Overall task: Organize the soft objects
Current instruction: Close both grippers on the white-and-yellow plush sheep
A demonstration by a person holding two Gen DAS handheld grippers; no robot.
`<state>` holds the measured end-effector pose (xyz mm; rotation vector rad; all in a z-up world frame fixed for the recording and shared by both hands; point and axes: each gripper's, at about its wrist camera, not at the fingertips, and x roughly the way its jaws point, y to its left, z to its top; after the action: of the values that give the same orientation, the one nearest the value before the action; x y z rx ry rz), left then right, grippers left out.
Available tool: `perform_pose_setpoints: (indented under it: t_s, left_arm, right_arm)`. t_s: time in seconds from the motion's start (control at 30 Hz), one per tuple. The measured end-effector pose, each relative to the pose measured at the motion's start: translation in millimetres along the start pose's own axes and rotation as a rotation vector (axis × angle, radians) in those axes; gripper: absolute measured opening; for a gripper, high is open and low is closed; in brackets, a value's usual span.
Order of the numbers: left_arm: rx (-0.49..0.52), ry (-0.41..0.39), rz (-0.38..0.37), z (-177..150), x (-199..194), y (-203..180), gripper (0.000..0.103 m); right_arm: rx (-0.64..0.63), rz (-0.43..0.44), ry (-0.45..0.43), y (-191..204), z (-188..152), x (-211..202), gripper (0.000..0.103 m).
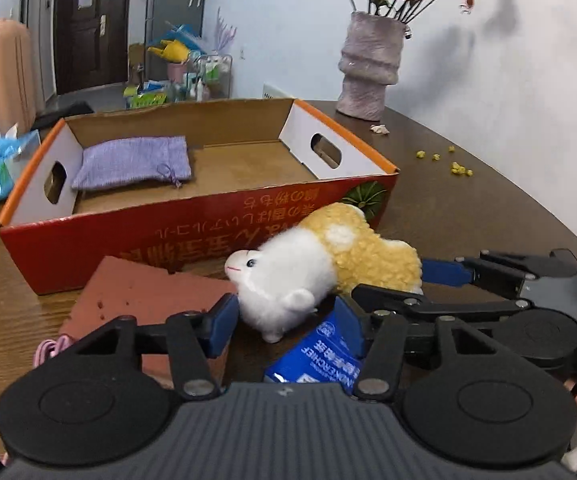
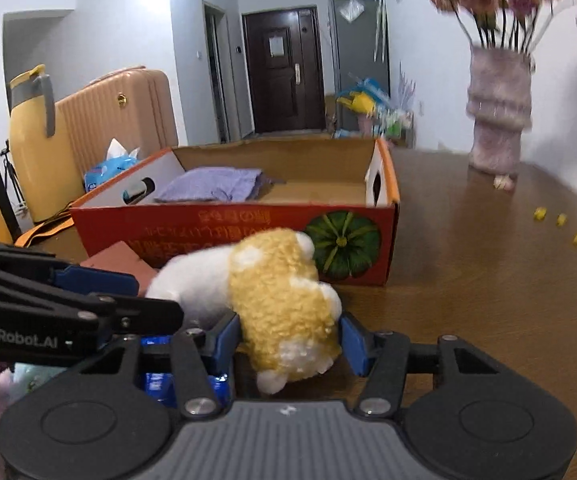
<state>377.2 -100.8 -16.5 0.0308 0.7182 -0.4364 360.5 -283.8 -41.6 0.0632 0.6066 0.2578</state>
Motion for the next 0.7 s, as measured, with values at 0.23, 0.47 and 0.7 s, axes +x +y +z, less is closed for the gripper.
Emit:
perform_pose_setpoints:
  t_s: [0.23,0.47,0.7]
  left_arm:
    - [-0.018,0.017,0.006,8.3,13.6,-5.2,0.06]
    - [0.023,-0.085,-0.008,1.3,-34.4,-25.2,0.061]
    - [0.077,-0.151,-0.062,-46.7,-106.1,-66.9,0.043]
  right_arm:
    - [0.059,0.04,-0.027,-14.6,-0.3,1.5,0.043]
    - [0.185,0.063,-0.153,-17.1,-4.9,-53.4,0.039]
    - [0.136,0.032,-0.202,12.0,-46.2,-141.1,0.041]
